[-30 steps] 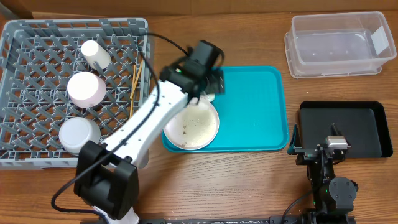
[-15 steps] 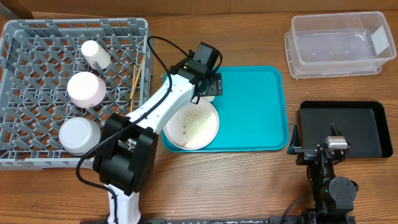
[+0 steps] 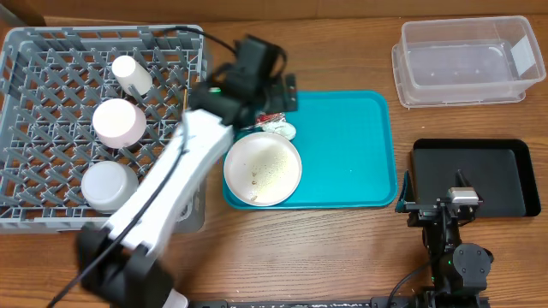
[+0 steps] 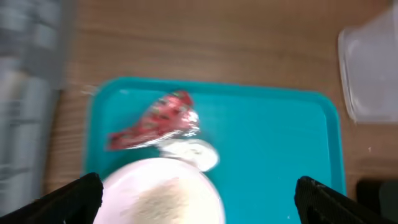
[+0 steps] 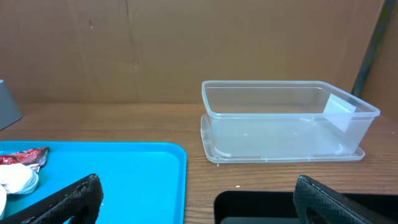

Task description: Sort waste into correct bins and load items into the dishwasher

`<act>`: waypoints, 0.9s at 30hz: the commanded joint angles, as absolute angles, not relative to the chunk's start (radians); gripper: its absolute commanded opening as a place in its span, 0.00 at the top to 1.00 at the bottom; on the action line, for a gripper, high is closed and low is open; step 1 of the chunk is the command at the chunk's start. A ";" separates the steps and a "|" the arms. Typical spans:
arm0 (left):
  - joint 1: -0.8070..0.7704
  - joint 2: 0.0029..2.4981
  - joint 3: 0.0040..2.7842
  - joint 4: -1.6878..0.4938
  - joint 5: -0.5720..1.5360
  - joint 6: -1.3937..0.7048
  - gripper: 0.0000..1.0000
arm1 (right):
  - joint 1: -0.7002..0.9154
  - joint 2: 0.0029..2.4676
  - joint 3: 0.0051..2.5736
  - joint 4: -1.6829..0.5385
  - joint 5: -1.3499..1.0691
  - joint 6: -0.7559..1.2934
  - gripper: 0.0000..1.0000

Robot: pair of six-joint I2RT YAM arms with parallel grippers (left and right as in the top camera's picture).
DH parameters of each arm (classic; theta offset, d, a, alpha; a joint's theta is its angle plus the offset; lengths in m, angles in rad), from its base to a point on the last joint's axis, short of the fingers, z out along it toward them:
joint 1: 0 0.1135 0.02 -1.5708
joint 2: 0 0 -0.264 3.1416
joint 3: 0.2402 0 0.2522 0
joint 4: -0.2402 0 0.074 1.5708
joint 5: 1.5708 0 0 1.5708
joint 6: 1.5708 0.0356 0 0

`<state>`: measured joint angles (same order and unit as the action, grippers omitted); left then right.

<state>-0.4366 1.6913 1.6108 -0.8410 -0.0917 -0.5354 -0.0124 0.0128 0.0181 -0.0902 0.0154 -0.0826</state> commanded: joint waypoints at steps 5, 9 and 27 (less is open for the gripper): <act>-0.207 1.615 1.621 -1.034 -0.210 -0.525 0.00 | -0.016 0.003 0.008 -0.084 0.024 -0.086 0.00; -0.072 1.616 1.620 -1.154 -0.209 -0.558 0.00 | -0.016 0.003 0.008 -0.084 0.024 -0.086 0.00; 0.318 1.616 1.618 -1.337 -0.236 -0.797 0.00 | -0.015 0.003 0.008 0.015 -0.369 -0.017 0.00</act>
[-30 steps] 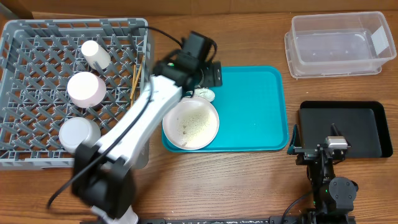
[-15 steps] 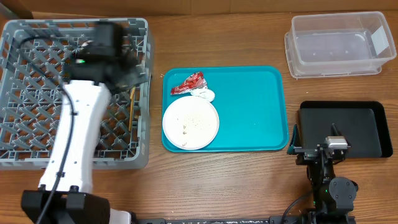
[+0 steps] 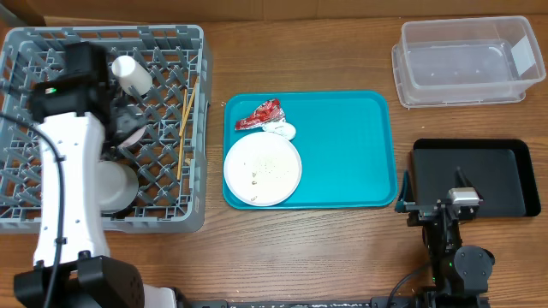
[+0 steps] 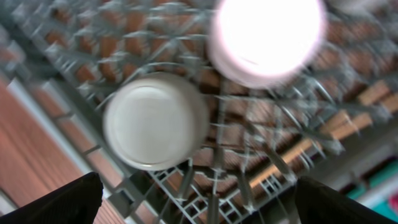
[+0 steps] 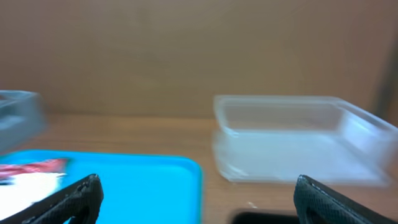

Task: Sort waste into correct bins and load items into the dishwasher
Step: 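Raise the right gripper and reach it toward the white plate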

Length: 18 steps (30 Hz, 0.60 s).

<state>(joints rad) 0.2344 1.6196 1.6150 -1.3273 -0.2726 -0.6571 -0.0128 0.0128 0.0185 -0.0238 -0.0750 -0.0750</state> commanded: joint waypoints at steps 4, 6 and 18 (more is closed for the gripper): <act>0.411 1.616 1.618 -1.334 -0.131 -0.812 0.00 | -0.014 0.003 0.008 0.114 -0.999 0.242 0.00; 0.434 1.616 1.618 -1.334 -0.131 -0.812 0.00 | -0.014 0.003 0.008 0.248 -1.140 0.325 0.00; 0.451 1.616 1.618 -1.334 -0.130 -0.812 0.00 | -0.014 0.003 0.021 0.743 -0.764 0.715 0.01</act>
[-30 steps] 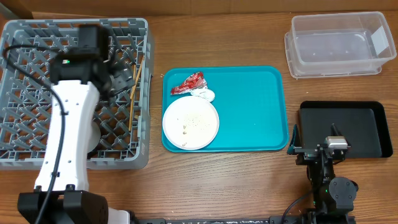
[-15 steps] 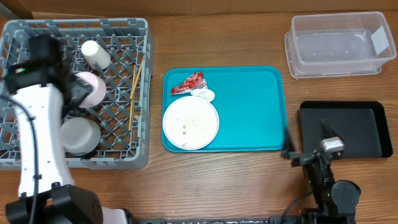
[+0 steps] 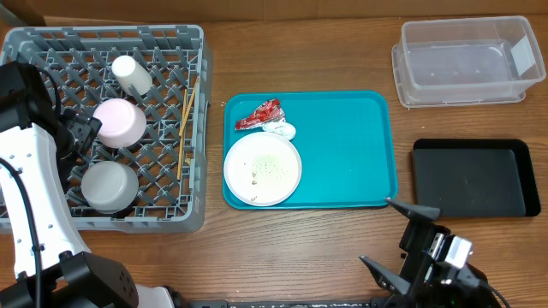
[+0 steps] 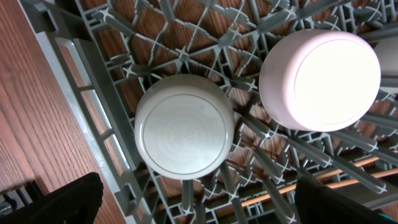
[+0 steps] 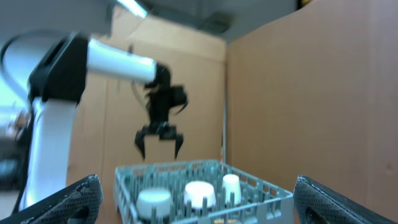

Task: Sort waste into correct bins and load items into the dishwasher
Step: 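Raise the right gripper and reach it toward the white plate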

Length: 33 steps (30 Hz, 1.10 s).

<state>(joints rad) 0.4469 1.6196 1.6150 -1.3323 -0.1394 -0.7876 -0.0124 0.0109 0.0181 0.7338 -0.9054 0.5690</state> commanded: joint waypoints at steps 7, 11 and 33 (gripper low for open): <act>0.451 1.616 1.618 -1.334 -0.130 -0.812 0.00 | -0.014 0.068 0.193 0.605 -0.825 0.632 0.00; 0.451 1.616 1.618 -1.334 -0.130 -0.812 0.00 | -0.014 0.230 0.401 0.349 -0.950 0.451 0.00; 0.451 1.616 1.618 -1.334 -0.130 -0.812 0.00 | 0.602 1.390 1.185 -0.514 -0.576 -0.210 0.00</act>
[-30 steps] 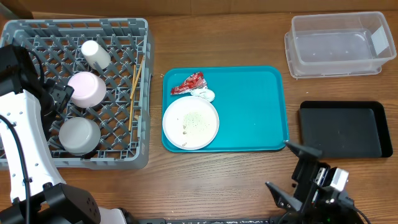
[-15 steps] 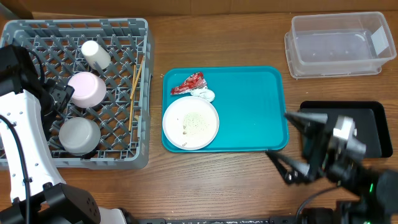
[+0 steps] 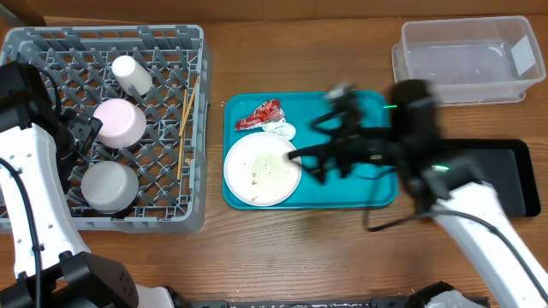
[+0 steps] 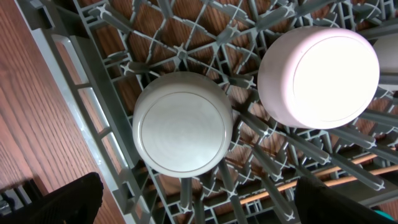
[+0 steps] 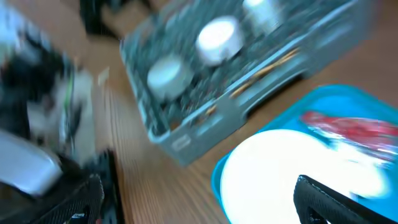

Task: Sort waste into correct bins and load items into the dishwasher
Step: 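Raise the right gripper and reach it toward the white plate, then grasp the white plate rim with the right gripper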

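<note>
A white plate (image 3: 263, 168) with crumbs lies on the teal tray (image 3: 360, 171). Behind it are a red wrapper (image 3: 261, 114) and a small white scrap (image 3: 282, 131). My right gripper (image 3: 315, 150), blurred, hangs open over the tray just right of the plate. The right wrist view shows the plate (image 5: 286, 180) and wrapper (image 5: 354, 130) between its open fingers (image 5: 348, 202). My left gripper (image 3: 75, 135) is open above the grey rack (image 3: 193, 77). Below it sit an upturned grey bowl (image 4: 182, 132) and a pink bowl (image 4: 318, 76).
The rack also holds a white cup (image 3: 131, 74) and chopsticks (image 3: 184, 120) along its right side. A clear plastic bin (image 3: 467, 60) stands at the back right, and a black bin (image 3: 514, 184) lies in front of it.
My right arm was low at the table's front edge, facing the rack from afar. It now reaches over the teal tray beside the plate. The left gripper has barely shifted.
First my left gripper hung open over the tray by the wrapper, with the right arm parked before the black bin. Then the left arm was over the rack, and has stayed there. The right arm was then at the front edge, and now is over the tray.
</note>
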`<act>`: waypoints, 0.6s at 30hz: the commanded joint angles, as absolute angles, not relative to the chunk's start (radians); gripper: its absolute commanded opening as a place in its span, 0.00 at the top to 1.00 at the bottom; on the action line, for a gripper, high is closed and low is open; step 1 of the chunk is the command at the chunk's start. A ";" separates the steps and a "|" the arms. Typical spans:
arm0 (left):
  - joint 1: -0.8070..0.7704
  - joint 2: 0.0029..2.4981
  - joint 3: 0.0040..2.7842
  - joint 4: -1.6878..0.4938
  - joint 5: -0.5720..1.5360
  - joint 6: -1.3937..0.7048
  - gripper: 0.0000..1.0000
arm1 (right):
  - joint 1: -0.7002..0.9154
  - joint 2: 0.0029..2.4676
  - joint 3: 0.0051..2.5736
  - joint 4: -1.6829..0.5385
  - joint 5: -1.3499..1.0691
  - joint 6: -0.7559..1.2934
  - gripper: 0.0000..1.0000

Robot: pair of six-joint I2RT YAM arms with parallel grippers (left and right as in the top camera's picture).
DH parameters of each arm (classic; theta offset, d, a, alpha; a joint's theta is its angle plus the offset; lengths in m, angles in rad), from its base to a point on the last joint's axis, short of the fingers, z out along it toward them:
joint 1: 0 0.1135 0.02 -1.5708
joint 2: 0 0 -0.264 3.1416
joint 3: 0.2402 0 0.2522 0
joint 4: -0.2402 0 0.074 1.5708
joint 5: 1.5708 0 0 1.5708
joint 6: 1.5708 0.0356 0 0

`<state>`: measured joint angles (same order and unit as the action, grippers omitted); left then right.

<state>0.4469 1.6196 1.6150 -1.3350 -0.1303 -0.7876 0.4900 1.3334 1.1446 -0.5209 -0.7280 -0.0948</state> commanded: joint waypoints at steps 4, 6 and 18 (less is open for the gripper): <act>0.451 1.616 1.618 -1.334 -0.130 -0.812 0.00 | 0.727 1.492 1.185 -0.478 -0.578 -0.209 0.00; 0.451 1.616 1.618 -1.334 -0.130 -0.812 0.00 | 0.772 1.532 1.185 -0.459 -0.612 -0.209 0.00; 0.451 1.616 1.618 -1.334 -0.130 -0.812 0.00 | 0.895 1.700 1.189 -0.231 -0.401 0.152 0.00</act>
